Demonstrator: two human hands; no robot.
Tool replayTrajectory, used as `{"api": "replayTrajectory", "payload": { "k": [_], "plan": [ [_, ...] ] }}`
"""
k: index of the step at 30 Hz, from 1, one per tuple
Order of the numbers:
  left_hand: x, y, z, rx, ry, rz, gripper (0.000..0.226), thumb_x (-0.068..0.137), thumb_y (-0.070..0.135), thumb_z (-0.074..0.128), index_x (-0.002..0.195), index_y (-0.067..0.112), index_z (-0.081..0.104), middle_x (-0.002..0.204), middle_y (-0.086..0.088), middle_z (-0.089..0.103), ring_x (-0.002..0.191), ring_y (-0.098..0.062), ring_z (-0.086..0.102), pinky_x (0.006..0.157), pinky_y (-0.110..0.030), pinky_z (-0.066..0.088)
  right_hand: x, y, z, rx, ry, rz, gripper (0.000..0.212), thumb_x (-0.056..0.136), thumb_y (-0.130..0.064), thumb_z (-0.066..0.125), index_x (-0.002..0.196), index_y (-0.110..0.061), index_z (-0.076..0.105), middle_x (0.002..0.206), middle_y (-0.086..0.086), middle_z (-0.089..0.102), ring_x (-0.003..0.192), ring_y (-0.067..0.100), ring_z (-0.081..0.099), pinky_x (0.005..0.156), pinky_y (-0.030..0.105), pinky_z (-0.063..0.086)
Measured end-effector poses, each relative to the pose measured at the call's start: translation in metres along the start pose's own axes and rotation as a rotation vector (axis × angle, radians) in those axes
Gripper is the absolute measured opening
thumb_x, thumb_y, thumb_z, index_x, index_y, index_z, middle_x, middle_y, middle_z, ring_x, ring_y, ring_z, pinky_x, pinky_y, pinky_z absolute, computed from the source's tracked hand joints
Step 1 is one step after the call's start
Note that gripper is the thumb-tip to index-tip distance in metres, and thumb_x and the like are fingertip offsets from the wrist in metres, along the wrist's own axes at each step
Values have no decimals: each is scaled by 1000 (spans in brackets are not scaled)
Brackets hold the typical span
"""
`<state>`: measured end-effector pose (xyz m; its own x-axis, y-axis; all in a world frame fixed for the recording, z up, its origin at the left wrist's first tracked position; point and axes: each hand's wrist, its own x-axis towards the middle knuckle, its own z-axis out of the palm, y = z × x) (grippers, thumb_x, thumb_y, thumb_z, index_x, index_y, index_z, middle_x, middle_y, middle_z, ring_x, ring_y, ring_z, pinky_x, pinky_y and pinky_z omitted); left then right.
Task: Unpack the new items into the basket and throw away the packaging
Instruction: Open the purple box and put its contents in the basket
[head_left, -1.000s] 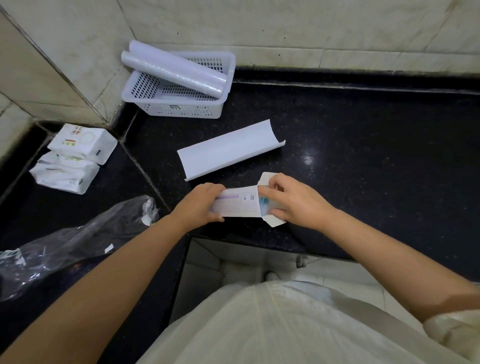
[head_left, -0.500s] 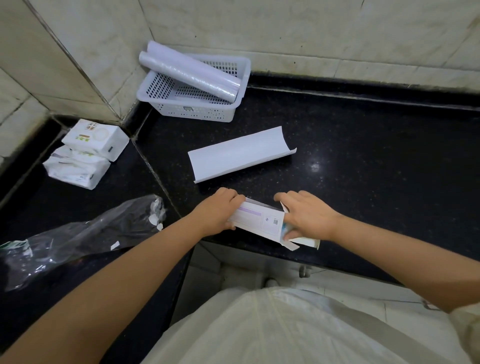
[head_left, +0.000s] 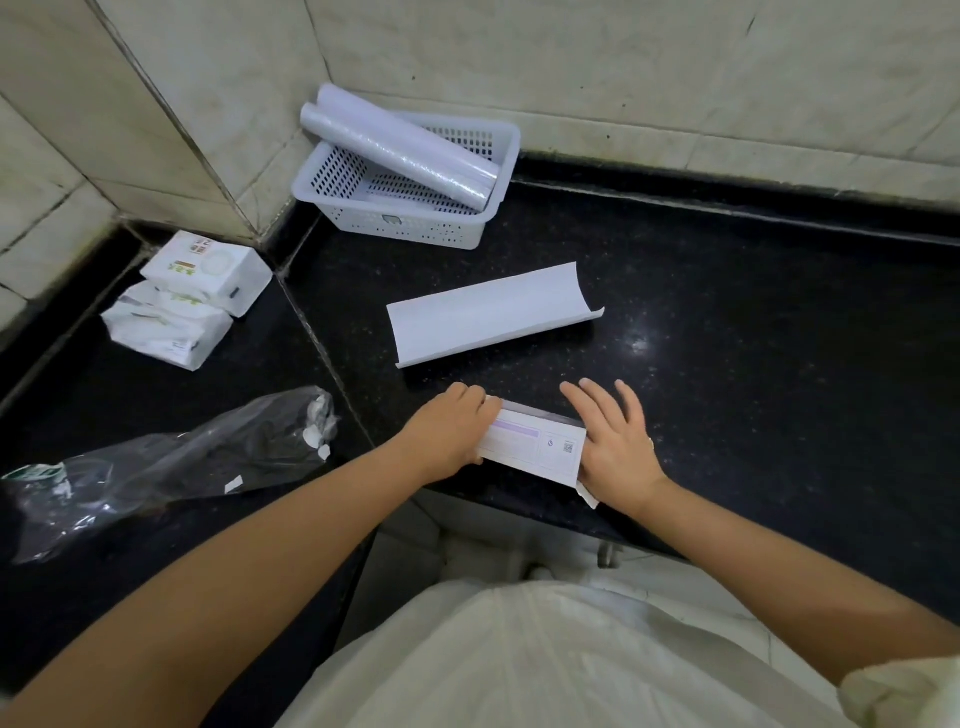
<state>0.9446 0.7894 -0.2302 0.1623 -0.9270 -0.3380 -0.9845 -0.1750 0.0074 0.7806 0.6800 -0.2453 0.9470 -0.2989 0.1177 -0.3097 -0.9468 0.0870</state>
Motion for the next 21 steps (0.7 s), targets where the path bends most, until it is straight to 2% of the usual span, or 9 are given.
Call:
{"api": "replayTrajectory", "payload": {
  "k": [2,7,11,14,16,18,20,21],
  "plan": [
    [2,1,-1,-7,0,-11,65,86,28,61,138,8,28,136,-10,38,124,-25,36,101,-33,41,1,2,-2,-18,-11,38,36,37,-16,88,71,-17,75,100,18,73,92,38,69,71,68,47],
    [5,-4,-5,-81,6,-74,66,85,33,63,137,11,29,134,-9,40,121,-24,38,95,-34,44,-6,19,-6,21,29,105,31,28,-3,87,52,-9,67,106,25,69,98,47,63,79,68,44],
    [6,-3,-5,-69,18,-69,66,86,33,61,137,10,29,133,-9,41,120,-24,39,93,-34,45,-27,39,-2,106,47,135,31,32,9,85,55,-1,66,106,35,64,97,55,60,74,62,50],
    [7,-1,-5,-60,28,-72,66,86,33,61,138,9,28,133,-10,41,120,-24,39,92,-33,45,-40,49,1,181,-6,115,36,34,12,84,65,5,68,95,34,67,80,50,67,58,50,59],
    [7,0,-5,-49,25,-64,66,86,33,60,138,8,27,133,-10,41,121,-25,39,93,-32,44,-49,50,3,244,-15,105,45,36,15,81,78,8,68,92,31,69,73,46,68,53,47,59],
    [7,0,-4,-34,21,-53,67,87,33,60,138,8,27,134,-10,41,122,-25,39,94,-32,44,-54,47,3,253,-63,103,59,42,7,81,99,5,65,103,26,68,86,43,67,67,46,57],
    [8,-1,-4,-23,28,-48,66,87,33,60,138,7,27,134,-10,42,121,-25,40,93,-32,44,-53,43,2,228,-196,131,71,62,-18,78,127,-8,49,131,14,52,115,34,52,91,41,44],
    [8,-1,-4,-16,32,-44,66,87,33,60,138,8,27,133,-10,42,121,-25,40,93,-31,44,-52,41,2,225,-287,154,74,70,-31,72,134,-15,39,139,7,43,123,28,43,97,37,36]
  ]
}}
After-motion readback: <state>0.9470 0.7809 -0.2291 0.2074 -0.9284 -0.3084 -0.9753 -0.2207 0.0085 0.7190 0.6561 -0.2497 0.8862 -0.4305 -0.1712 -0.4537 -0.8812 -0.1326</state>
